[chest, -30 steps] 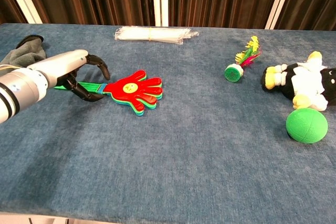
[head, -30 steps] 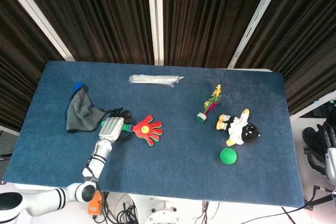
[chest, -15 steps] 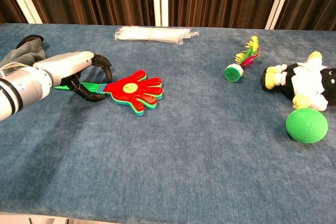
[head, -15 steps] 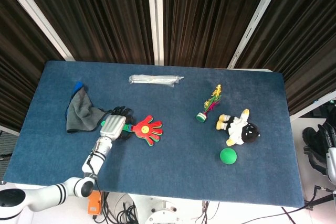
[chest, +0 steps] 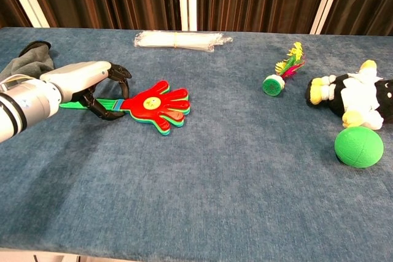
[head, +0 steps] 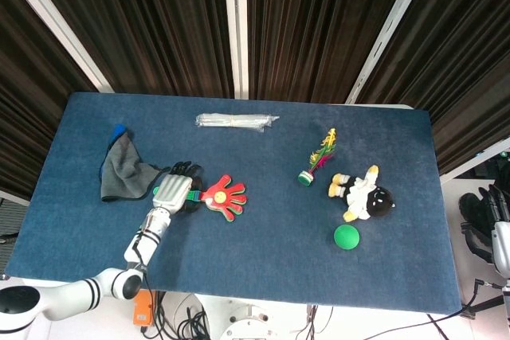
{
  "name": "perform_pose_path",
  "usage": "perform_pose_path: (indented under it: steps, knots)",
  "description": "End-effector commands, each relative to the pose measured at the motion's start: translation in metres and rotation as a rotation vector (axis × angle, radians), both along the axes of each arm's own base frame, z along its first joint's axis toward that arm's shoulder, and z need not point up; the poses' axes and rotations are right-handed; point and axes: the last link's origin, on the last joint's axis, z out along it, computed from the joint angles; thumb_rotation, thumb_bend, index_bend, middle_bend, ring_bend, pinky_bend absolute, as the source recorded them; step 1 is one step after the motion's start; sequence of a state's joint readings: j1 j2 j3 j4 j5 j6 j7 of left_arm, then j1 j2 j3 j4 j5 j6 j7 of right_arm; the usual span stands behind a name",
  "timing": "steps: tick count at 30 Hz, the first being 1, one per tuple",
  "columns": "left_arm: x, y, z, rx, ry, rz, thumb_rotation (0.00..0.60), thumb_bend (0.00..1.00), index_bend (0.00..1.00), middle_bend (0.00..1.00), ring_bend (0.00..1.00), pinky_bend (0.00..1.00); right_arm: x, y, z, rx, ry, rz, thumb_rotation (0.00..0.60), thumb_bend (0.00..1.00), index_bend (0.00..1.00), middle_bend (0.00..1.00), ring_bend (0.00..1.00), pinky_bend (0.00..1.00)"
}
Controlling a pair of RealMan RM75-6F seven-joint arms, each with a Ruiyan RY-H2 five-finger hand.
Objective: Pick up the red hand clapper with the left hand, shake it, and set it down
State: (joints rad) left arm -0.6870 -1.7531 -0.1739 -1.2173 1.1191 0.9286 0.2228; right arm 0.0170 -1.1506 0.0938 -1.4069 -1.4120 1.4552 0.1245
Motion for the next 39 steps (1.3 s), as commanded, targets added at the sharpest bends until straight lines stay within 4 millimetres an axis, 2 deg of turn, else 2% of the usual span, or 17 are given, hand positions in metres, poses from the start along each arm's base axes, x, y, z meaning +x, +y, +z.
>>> perform_pose_path:
  steps: [1,4,8,17,22,33,39]
  knots:
    - [0.005,0.0,0.004,0.027,-0.031,-0.017,0.6,0.31,0.64,0.14,0.0,0.04,0.0,-0.001,-0.001,0.002,-0.002,-0.001,0.6,0.31,0.0,0.0,0.0,0.0]
    - [0.009,0.001,0.006,0.057,-0.082,-0.016,0.6,0.34,0.71,0.19,0.0,0.09,0.0,-0.001,-0.001,0.004,-0.004,0.0,0.6,0.31,0.0,0.0,0.0,0.0]
    - [0.013,0.0,0.009,0.079,-0.127,-0.03,0.6,0.36,0.74,0.26,0.06,0.18,0.0,-0.001,-0.001,0.007,-0.005,-0.001,0.6,0.31,0.0,0.0,0.0,0.0]
    - [0.008,0.001,0.011,0.077,-0.132,-0.028,0.6,0.39,0.73,0.51,0.34,0.48,0.0,-0.001,-0.002,0.015,-0.014,0.003,0.6,0.31,0.0,0.0,0.0,0.0]
    - [0.007,0.001,0.014,0.091,-0.127,-0.034,0.6,0.39,0.72,0.67,0.5,0.71,0.0,-0.001,-0.001,0.013,-0.016,0.006,0.6,0.31,0.0,0.0,0.0,0.0]
    - [0.002,0.003,0.018,0.092,-0.113,-0.05,0.6,0.37,0.63,0.97,0.79,0.84,0.002,-0.002,-0.002,0.015,-0.011,0.013,0.6,0.31,0.0,0.0,0.0,0.0]
    - [0.002,0.005,0.022,0.095,-0.14,-0.043,0.6,0.36,0.52,0.96,0.92,0.88,0.004,-0.002,-0.002,0.012,-0.013,0.016,0.6,0.31,0.0,0.0,0.0,0.0]
